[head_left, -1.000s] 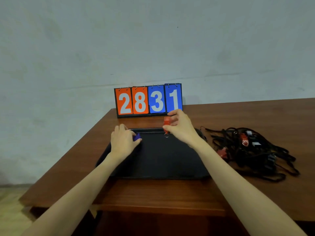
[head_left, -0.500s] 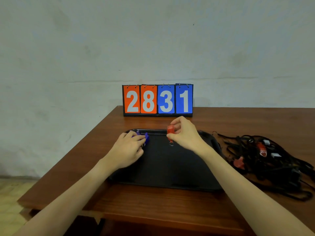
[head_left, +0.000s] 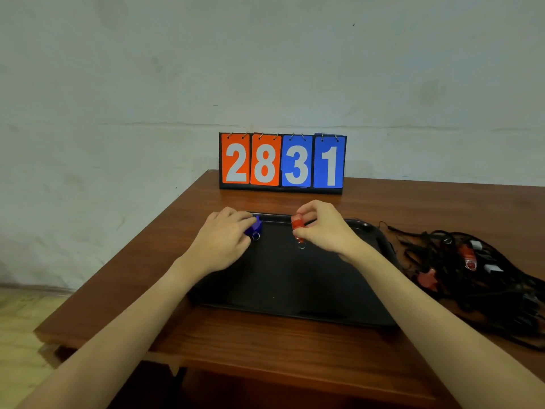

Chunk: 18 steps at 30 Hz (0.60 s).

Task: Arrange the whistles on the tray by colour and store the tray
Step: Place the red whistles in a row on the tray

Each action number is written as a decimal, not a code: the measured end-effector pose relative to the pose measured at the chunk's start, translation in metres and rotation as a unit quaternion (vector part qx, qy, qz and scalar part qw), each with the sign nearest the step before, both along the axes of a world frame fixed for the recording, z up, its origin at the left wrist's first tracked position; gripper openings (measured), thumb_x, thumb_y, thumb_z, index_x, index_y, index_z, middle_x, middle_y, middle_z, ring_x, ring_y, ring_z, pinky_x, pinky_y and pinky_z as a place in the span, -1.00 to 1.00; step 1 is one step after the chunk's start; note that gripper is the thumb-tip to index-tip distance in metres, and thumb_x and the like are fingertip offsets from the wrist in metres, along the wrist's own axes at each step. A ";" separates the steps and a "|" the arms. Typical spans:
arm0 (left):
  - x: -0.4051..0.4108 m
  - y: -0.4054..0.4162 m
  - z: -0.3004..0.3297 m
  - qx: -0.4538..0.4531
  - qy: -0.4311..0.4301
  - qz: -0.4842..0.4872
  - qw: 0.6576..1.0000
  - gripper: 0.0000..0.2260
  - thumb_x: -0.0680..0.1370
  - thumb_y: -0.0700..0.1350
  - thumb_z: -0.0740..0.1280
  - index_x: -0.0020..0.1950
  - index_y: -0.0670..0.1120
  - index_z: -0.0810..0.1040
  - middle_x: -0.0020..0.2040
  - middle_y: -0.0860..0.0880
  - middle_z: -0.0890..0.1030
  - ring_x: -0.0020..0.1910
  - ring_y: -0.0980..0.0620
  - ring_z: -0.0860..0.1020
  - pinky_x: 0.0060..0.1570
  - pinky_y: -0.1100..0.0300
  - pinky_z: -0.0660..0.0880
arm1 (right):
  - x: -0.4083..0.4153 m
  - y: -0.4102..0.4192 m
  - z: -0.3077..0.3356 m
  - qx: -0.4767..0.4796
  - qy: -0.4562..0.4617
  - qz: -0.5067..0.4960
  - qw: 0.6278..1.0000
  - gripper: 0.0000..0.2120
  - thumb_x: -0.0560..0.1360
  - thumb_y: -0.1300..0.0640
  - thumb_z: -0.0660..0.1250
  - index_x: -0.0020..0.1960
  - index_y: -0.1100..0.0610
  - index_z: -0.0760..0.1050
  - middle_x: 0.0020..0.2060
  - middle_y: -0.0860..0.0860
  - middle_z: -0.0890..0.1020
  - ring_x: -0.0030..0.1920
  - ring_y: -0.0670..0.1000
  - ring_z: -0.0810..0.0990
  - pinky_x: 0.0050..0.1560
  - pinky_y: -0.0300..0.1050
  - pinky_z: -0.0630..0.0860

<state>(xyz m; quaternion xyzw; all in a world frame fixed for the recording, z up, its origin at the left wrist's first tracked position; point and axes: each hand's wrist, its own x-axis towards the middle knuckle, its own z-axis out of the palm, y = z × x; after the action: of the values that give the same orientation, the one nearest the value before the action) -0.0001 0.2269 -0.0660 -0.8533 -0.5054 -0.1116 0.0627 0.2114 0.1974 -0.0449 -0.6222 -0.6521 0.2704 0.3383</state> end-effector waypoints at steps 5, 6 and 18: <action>-0.021 0.013 0.002 0.003 -0.125 0.079 0.989 -0.61 0.62 -0.05 0.19 0.46 0.02 0.33 0.45 0.01 0.38 0.43 0.00 0.30 0.41 -0.01 0.22 | -0.007 0.001 -0.004 -0.027 -0.021 0.026 0.999 -0.50 0.41 0.25 0.46 0.30 0.14 0.38 0.14 0.05 0.55 0.14 0.03 0.55 0.03 -0.15 0.54; -0.024 0.015 0.000 -0.007 -0.135 0.081 0.987 -0.61 0.62 -0.04 0.19 0.46 0.02 0.33 0.45 0.01 0.38 0.43 0.00 0.31 0.41 -0.01 0.23 | -0.009 0.002 -0.004 -0.026 -0.032 0.030 0.999 -0.49 0.40 0.25 0.46 0.30 0.13 0.38 0.13 0.04 0.54 0.15 0.03 0.55 0.04 -0.15 0.54; -0.032 0.014 -0.001 -0.010 -0.146 0.061 0.987 -0.61 0.63 0.01 0.19 0.45 0.01 0.34 0.44 0.02 0.39 0.42 0.01 0.32 0.39 0.01 0.25 | -0.051 0.039 -0.008 0.011 -0.205 0.015 0.979 -0.65 0.46 0.21 0.41 0.21 0.21 0.45 0.13 0.11 0.54 -0.01 -0.04 0.47 -0.05 -0.25 0.41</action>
<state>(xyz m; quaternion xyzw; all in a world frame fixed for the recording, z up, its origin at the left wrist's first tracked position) -0.0320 0.2411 -0.0669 -0.7963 -0.5610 -0.2259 -0.0130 0.1603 0.2361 -0.0526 -0.6506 -0.7199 0.1352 0.2003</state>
